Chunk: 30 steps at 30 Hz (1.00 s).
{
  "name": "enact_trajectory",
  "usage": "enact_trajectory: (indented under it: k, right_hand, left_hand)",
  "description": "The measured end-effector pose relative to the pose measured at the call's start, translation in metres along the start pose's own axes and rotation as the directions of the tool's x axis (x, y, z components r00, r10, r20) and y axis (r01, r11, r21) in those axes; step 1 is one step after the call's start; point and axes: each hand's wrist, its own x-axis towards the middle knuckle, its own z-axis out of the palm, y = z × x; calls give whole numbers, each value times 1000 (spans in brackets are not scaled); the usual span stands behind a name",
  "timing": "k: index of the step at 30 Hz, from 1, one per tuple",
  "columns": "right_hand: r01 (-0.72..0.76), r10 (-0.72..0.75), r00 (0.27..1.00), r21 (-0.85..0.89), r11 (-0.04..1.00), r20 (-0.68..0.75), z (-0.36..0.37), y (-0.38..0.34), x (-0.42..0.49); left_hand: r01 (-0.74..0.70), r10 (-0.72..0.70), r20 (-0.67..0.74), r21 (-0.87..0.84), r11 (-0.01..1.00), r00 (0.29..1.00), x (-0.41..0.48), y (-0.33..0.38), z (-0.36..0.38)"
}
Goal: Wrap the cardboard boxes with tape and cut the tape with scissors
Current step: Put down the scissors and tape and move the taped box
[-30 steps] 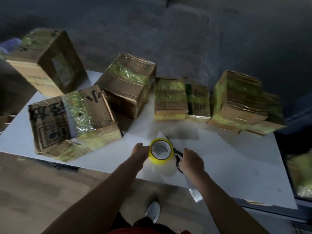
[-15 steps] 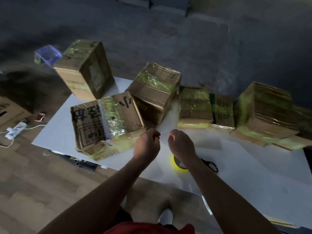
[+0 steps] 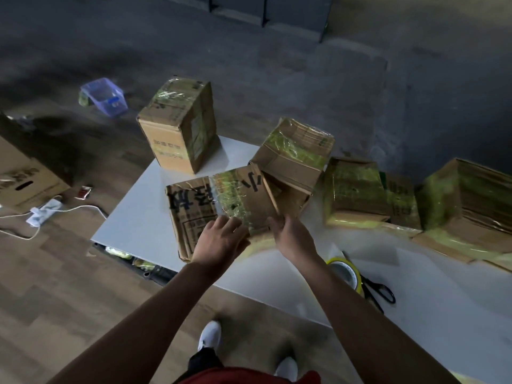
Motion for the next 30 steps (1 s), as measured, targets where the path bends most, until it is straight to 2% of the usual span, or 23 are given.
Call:
enact_trajectory:
  k: [4, 7, 9, 11, 13, 15, 17, 19, 21, 24, 27, 28, 30]
  right_hand:
    - [-60, 56, 998, 139, 989, 29, 5, -6, 5]
    - [-111, 99, 993, 194, 975, 69, 4, -10, 7]
    - [-115, 103, 992, 185, 976, 73, 1, -12, 10]
    - [-120, 108, 991, 164, 979, 81, -3, -15, 15]
    - [-130, 113, 987, 150, 980, 118, -7, -20, 22]
    - [-123, 106, 987, 146, 982, 121, -9, -27, 27]
    - [-76, 66, 995, 150, 986, 68, -8, -37, 32]
    - [-14, 20, 999, 130, 991, -45, -3, -50, 33]
    - [-35, 62, 987, 175, 984, -146, 9, -66, 27]
    - [-144, 161, 984, 186, 972, -82, 37, -87, 5]
    - [-130, 135, 988, 63, 989, -80, 56, -92, -7]
    - [-113, 119, 988, 74, 991, -94, 56, -91, -5]
    - [-73, 94, 991, 201, 977, -100, 51, -86, 0]
  left_hand:
    - [7, -23, 168, 89, 996, 985, 11, 2, 4]
    - [38, -46, 276, 34, 999, 960, 22, 3, 8]
    - [125, -108, 196, -81, 989, 975, 34, -3, -1]
    - [204, -196, 149, -41, 978, 969, 45, -24, -10]
    - [274, -278, 258, 53, 960, 925, 55, -50, -18]
    - [362, -364, 369, 78, 929, 855, 60, -68, -23]
    - [483, -459, 394, 45, 875, 796, 63, -80, -24]
    - [587, -516, 456, -18, 809, 725, 59, -91, -25]
    - [661, -537, 513, -82, 746, 670, 47, -101, -23]
    - [749, -593, 503, -185, 636, 628, 28, -100, -18]
    - [793, -633, 488, -271, 545, 601, 22, -94, -9]
    - [810, -628, 515, -322, 490, 584, 22, -94, -7]
    - [819, -570, 589, -434, 375, 573, 23, -96, -7]
